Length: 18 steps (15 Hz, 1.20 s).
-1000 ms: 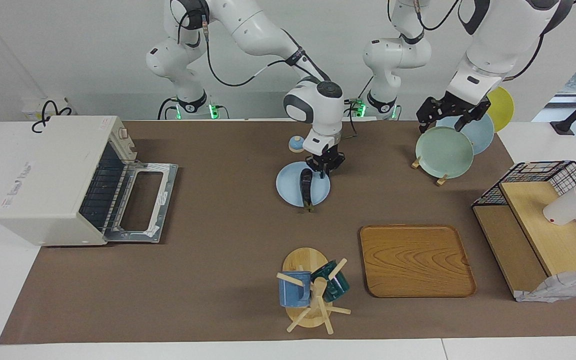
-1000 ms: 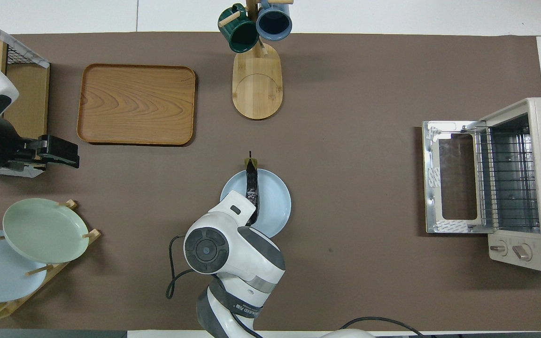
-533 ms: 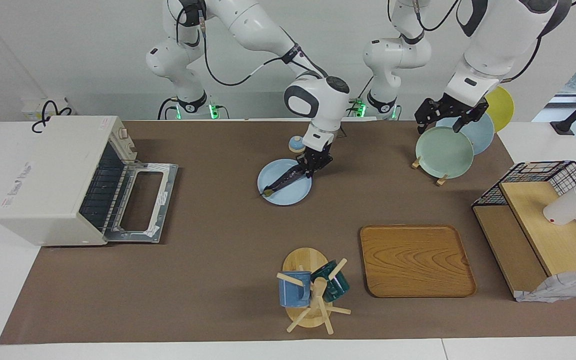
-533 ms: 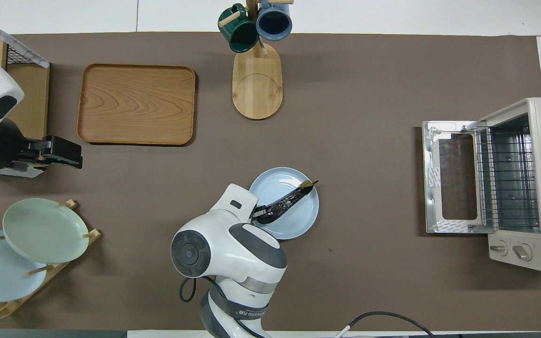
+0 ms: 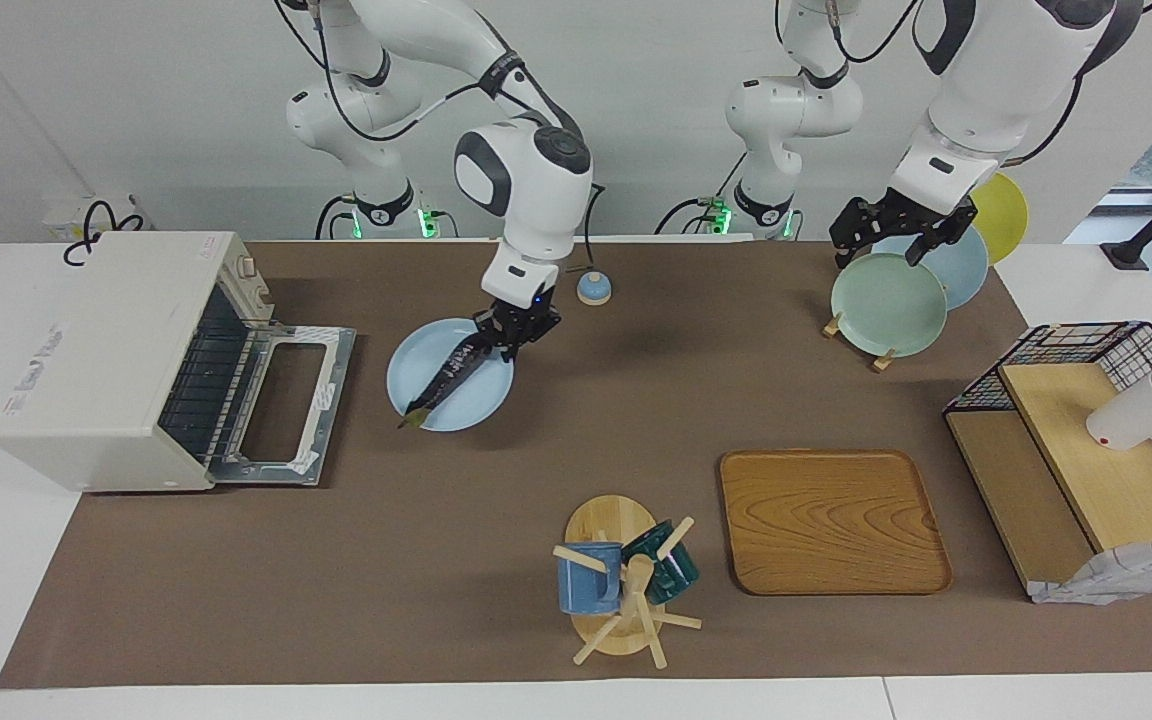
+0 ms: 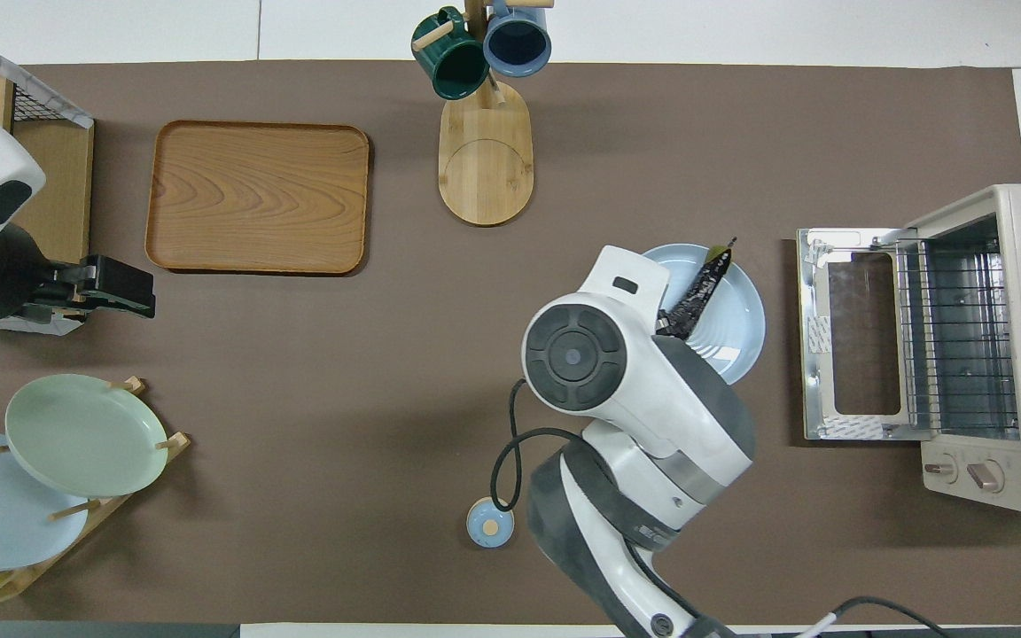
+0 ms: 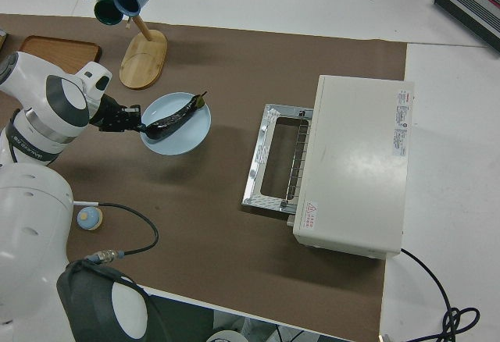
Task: Put eggplant into oven
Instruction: 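Carry the plate with the eggplant into the open oven with the right gripper, then push the plate deeper into the oven with the right gripper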
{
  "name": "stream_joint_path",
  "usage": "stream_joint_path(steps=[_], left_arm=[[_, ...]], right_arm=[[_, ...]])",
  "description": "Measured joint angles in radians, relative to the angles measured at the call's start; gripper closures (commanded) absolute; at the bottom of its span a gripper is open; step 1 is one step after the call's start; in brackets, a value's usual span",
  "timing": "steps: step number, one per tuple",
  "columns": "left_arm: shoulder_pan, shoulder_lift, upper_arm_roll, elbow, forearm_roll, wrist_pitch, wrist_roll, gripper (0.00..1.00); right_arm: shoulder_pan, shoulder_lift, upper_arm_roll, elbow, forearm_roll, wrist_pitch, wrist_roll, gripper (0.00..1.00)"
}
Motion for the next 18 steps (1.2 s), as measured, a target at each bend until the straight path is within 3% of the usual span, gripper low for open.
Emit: stream_joint_path(steps=[3,6,8,11,18], left_arm=[[0.0,0.001,-0.001,0.0,0.0,0.005,0.0,0.0],[-0.001,0.002,-0.002,0.0,0.0,0.007,0.0,0.0],[-0.001,0.002,-0.003,0.0,0.0,0.007,0.001,0.0],[-0.001,0.002,-0.003,0.0,0.0,0.007,0.001,0.0],[-0.001,0.002,-0.003,0.003,-0.019,-0.017,0.001,0.0]], right_arm=[[-0.119,-0.067,0.001,-0.097,-0.001,-0.005,-0.13,1.0],[-0.329,-0.078,-0.002,-0.119,-0.001,0.008,-0.343,1.0],[-0.414,-0.078,-0.003,-0.136,0.0,0.038,-0.432,1.0],[-0.485,-0.079,-0.002,-0.171,0.0,0.091,-0.525,1.0],[-0.584,-0.115,0.0,-0.227,0.0,0.093,-0.63,1.0]])
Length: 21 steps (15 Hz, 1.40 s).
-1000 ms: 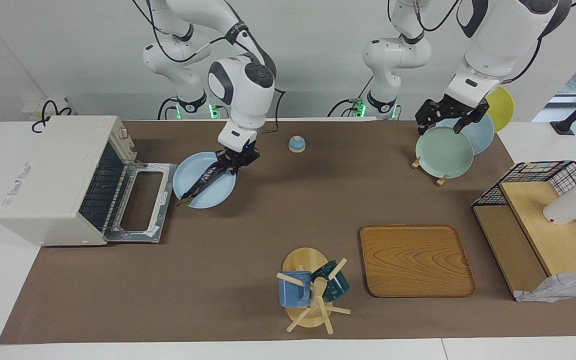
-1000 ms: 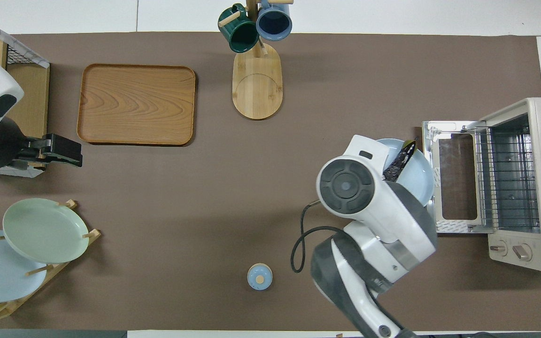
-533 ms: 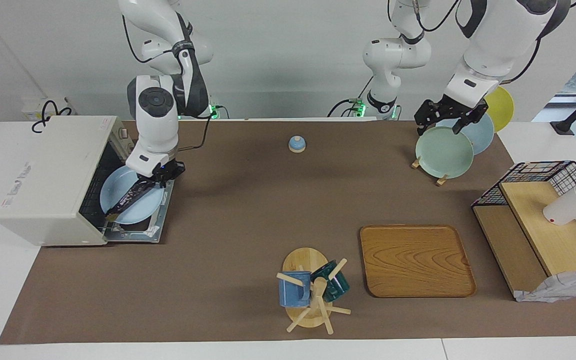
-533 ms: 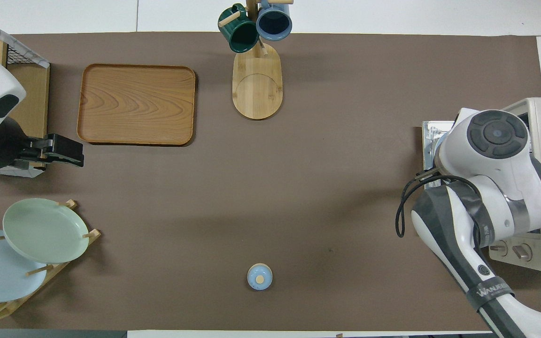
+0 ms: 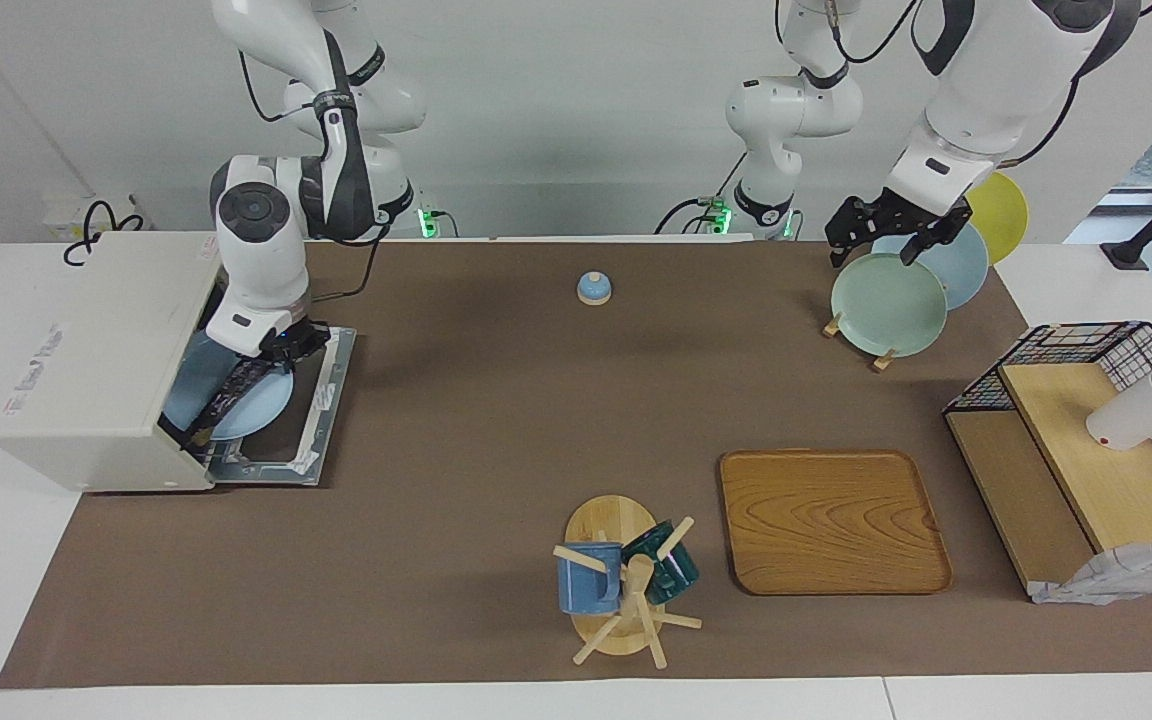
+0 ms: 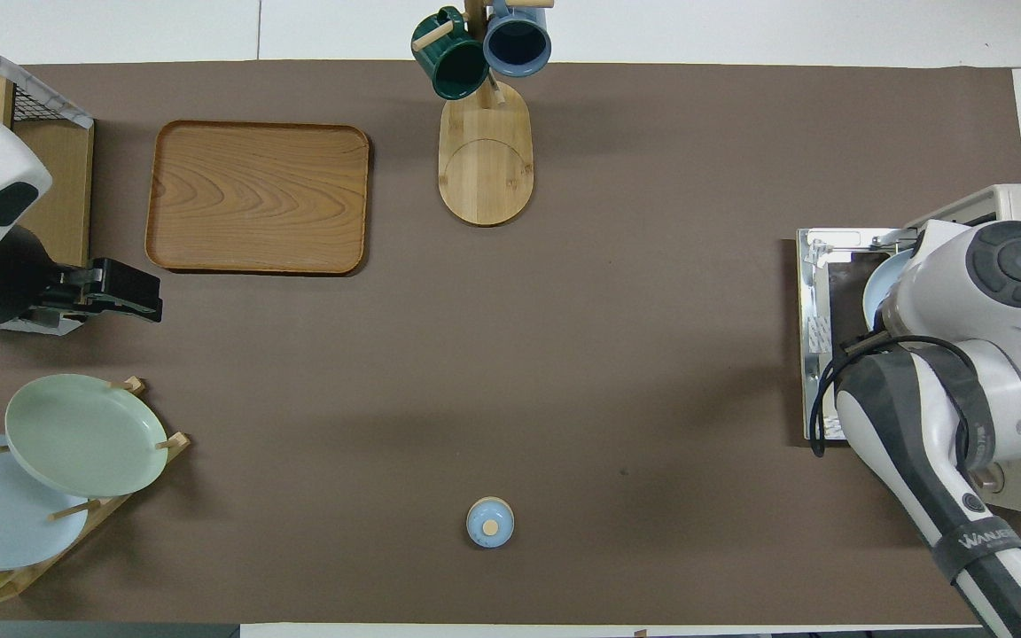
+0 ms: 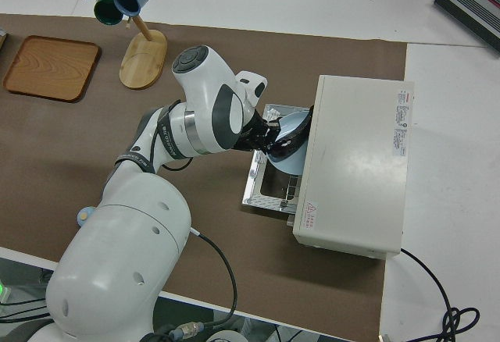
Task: Put eggplant into oven
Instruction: 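Push the plate deeper into the oven with the right gripper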
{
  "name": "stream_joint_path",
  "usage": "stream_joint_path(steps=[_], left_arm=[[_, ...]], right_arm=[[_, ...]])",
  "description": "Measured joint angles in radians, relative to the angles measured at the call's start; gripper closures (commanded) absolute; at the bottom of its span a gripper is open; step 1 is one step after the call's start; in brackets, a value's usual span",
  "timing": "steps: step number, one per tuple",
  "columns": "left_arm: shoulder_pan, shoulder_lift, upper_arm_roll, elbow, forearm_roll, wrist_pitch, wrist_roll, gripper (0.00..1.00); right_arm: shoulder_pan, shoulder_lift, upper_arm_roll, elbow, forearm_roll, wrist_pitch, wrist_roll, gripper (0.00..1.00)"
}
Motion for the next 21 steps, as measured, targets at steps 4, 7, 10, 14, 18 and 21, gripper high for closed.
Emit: stream_joint_path(steps=[4,7,10,14,18,21], left_arm=[[0.0,0.0,0.001,0.0,-0.001,-0.001,0.0,0.0],[0.001,0.0,0.003,0.0,-0.001,-0.001,0.0,0.0],[0.002,0.0,0.004,0.0,-0.001,-0.001,0.0,0.0],[0.002,0.0,0.005,0.0,-0.001,-0.001,0.0,0.0],[0.005,-0.002,0.008,0.0,-0.001,-0.001,0.0,0.0],[0.015,-0.003,0.008,0.0,-0.001,-0.001,0.0,0.0]], right_arm=[[-0.024,-0.019,0.0,-0.023,0.0,-0.005,-0.022,1.0],[-0.027,-0.02,0.0,-0.026,0.0,-0.005,-0.023,1.0],[-0.05,-0.02,0.0,-0.026,0.0,-0.005,-0.058,0.97],[-0.055,-0.02,0.0,-0.028,0.0,-0.005,-0.065,0.68],[-0.054,-0.02,0.003,-0.03,0.012,-0.007,-0.065,0.65],[-0.052,-0.021,0.017,-0.003,0.058,-0.046,-0.065,0.66]])
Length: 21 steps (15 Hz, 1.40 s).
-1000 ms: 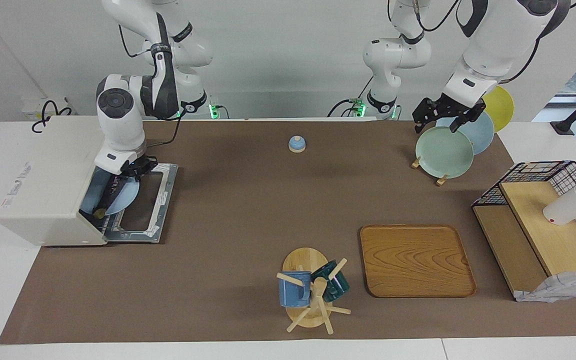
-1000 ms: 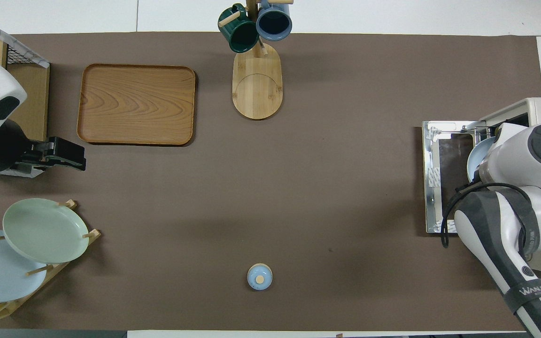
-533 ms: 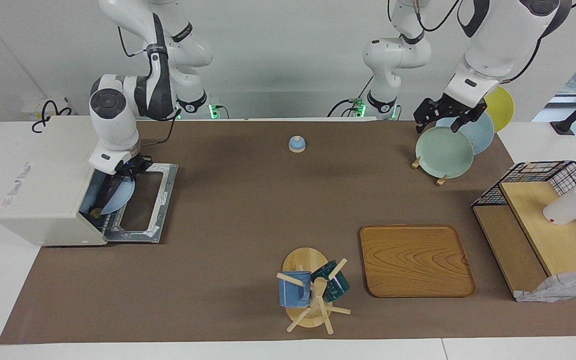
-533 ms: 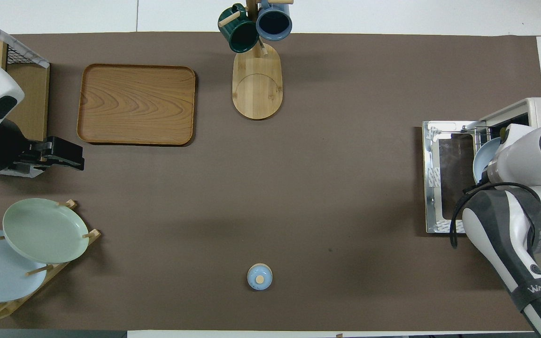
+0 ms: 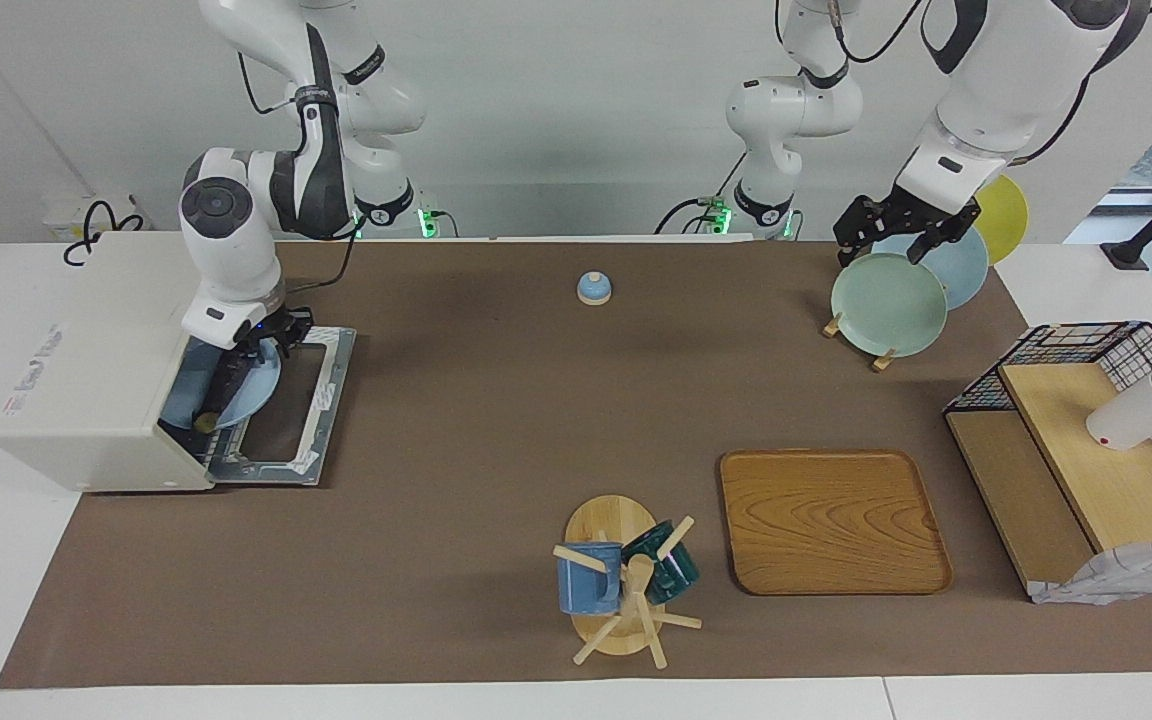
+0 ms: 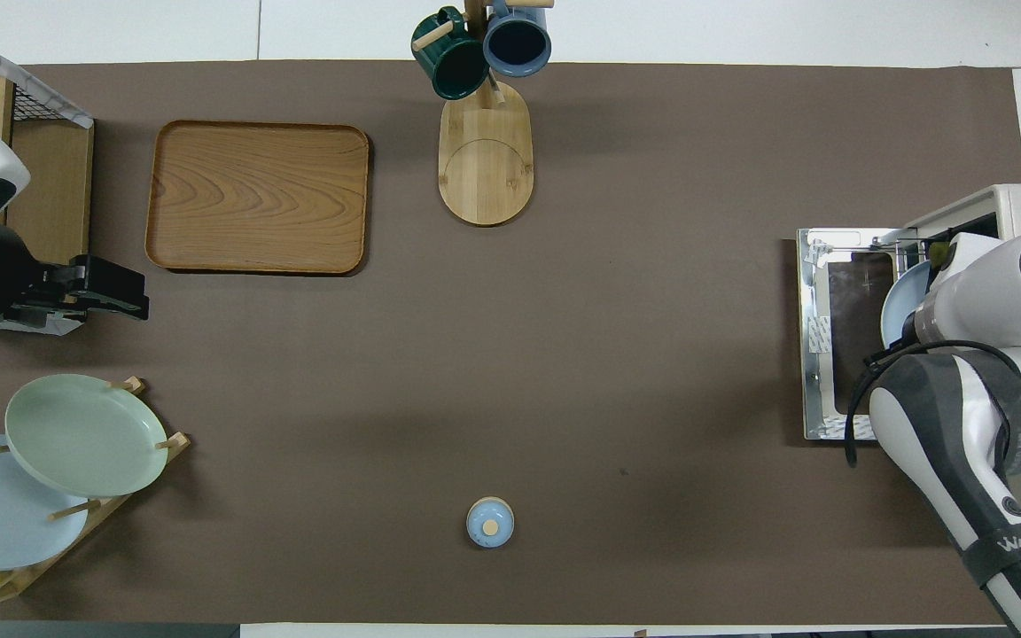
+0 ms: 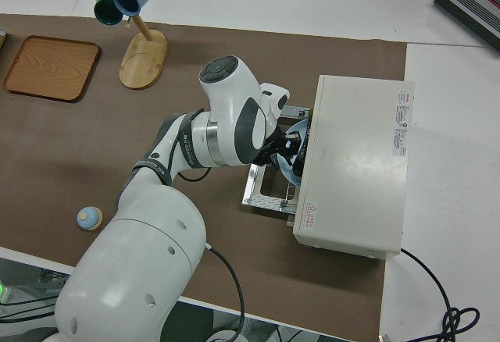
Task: Put eggplant into oven
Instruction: 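Push the plate deeper into the oven with the right gripper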
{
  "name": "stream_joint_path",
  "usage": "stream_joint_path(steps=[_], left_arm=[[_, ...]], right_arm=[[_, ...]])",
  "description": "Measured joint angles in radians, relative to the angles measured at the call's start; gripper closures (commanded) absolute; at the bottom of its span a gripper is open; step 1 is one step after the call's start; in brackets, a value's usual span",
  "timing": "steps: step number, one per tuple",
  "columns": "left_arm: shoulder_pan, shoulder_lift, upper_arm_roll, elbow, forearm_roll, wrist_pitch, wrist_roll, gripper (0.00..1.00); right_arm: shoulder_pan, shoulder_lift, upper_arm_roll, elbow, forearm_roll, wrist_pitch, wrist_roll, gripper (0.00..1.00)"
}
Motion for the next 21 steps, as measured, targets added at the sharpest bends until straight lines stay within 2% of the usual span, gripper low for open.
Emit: stream_joint_path(steps=[1,2,3,6,8,12,16,21], left_arm=[[0.001,0.0,0.001,0.0,0.0,0.0,0.0,0.0],[0.001,0.0,0.001,0.0,0.0,0.0,0.0,0.0],[0.001,0.0,0.001,0.0,0.0,0.0,0.0,0.0],[0.001,0.0,0.001,0.0,0.0,0.0,0.0,0.0],[0.001,0.0,0.001,0.0,0.0,0.0,0.0,0.0],[0.002,0.0,0.001,0.0,0.0,0.0,0.0,0.0],[0.004,0.0,0.001,0.0,0.0,0.0,0.0,0.0],[0.005,0.0,0.001,0.0,0.0,0.0,0.0,0.0]], right_arm=[[0.0,-0.001,0.013,0.018,0.018,-0.019,0.0,0.69],[0.001,-0.002,0.03,0.038,0.039,-0.036,0.0,0.77],[0.002,-0.002,0.049,0.056,0.06,-0.041,0.005,0.89],[0.003,0.004,0.127,0.071,0.081,0.0,0.124,0.94],[0.005,0.039,0.178,0.063,0.081,0.057,0.235,1.0],[0.029,0.141,0.198,0.037,0.081,0.183,0.308,0.99],[0.025,0.184,0.189,0.033,0.072,0.187,0.316,0.98],[0.001,0.221,0.185,0.028,-0.057,0.217,0.316,0.97]])
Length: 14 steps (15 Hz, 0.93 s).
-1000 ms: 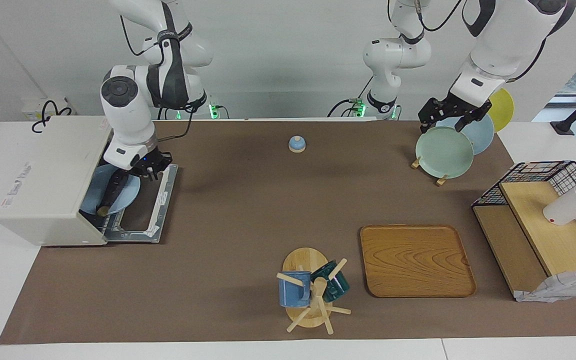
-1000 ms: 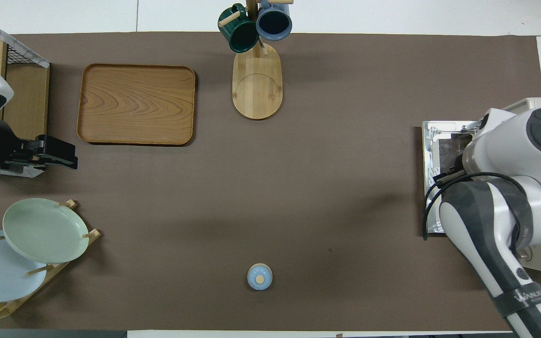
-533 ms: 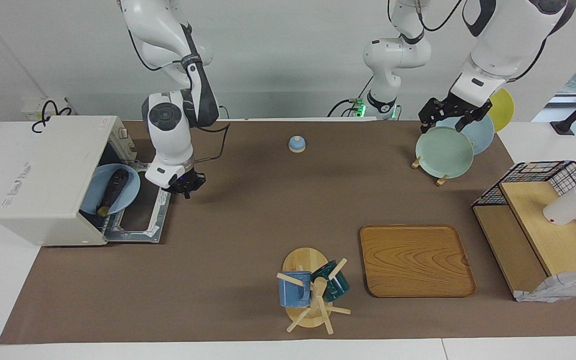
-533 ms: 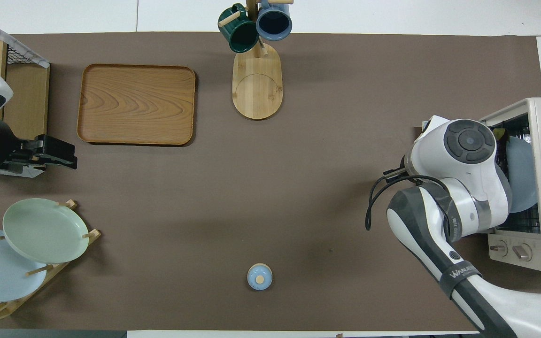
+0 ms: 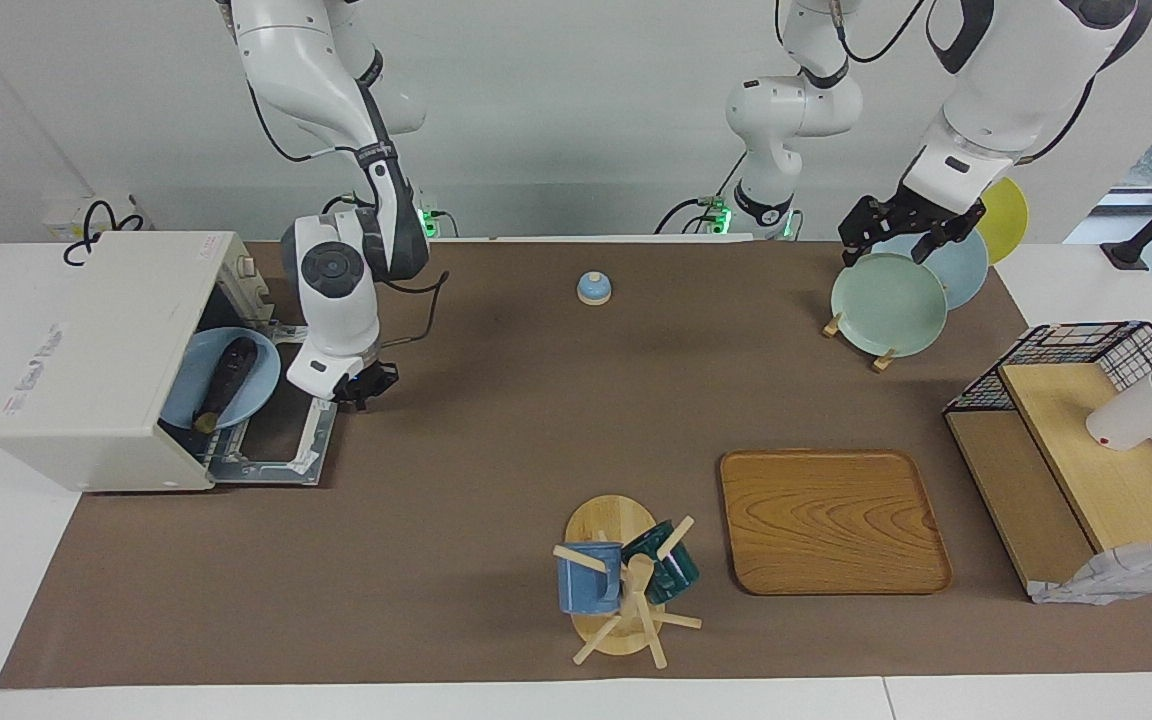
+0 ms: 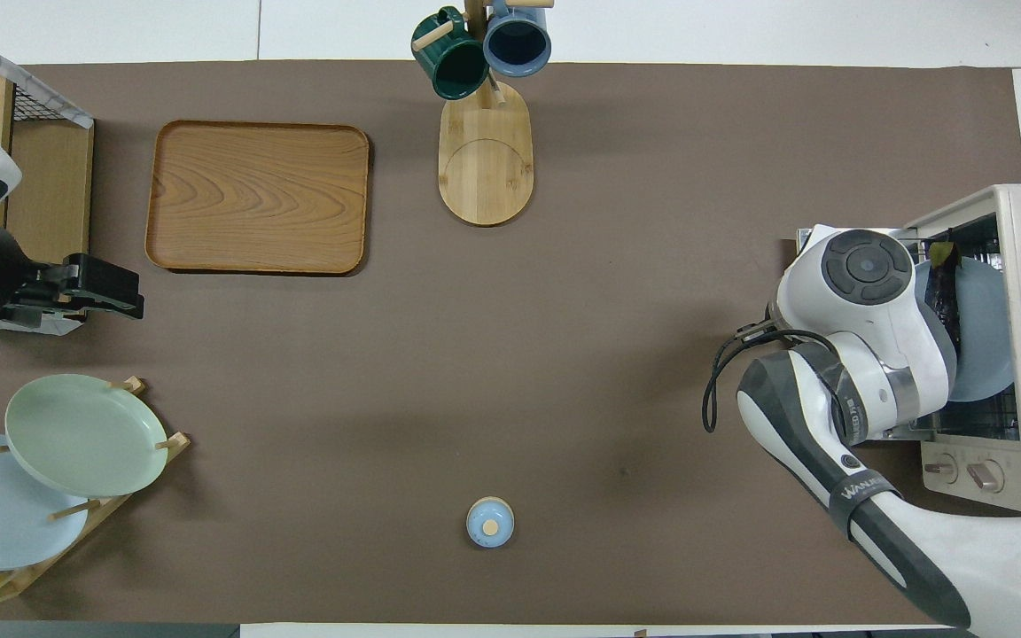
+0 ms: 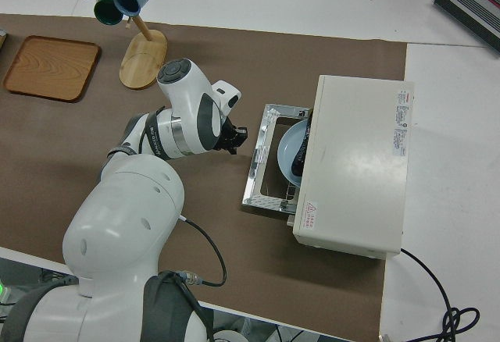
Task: Put eggplant into oven
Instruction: 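Push the plate deeper into the oven with the right gripper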
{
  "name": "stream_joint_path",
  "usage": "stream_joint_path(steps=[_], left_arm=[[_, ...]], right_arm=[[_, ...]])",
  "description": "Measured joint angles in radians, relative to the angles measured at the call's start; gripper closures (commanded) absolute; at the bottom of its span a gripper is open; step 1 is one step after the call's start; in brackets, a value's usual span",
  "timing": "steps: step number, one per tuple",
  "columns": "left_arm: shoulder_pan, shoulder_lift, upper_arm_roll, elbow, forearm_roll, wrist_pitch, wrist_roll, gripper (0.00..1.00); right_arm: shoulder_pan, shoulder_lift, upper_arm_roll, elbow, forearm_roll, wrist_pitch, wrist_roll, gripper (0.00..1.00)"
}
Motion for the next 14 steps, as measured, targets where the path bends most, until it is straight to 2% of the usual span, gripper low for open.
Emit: stream_joint_path(steps=[4,5,8,14], left_arm=[[0.001,0.0,0.0,0.0,0.0,0.0,0.0,0.0],[0.001,0.0,0.0,0.0,0.0,0.0,0.0,0.0],[0.002,0.0,0.0,0.0,0.0,0.0,0.0,0.0],[0.002,0.0,0.0,0.0,0.0,0.0,0.0,0.0]], right_arm=[[0.0,0.002,0.0,-0.003,-0.024,0.0,0.0,0.96],[0.0,0.004,0.0,-0.004,-0.047,0.0,0.0,0.99],[0.001,0.011,0.002,-0.005,-0.164,0.001,0.002,1.0],[0.016,0.014,0.017,0.001,-0.258,-0.035,0.002,1.0]])
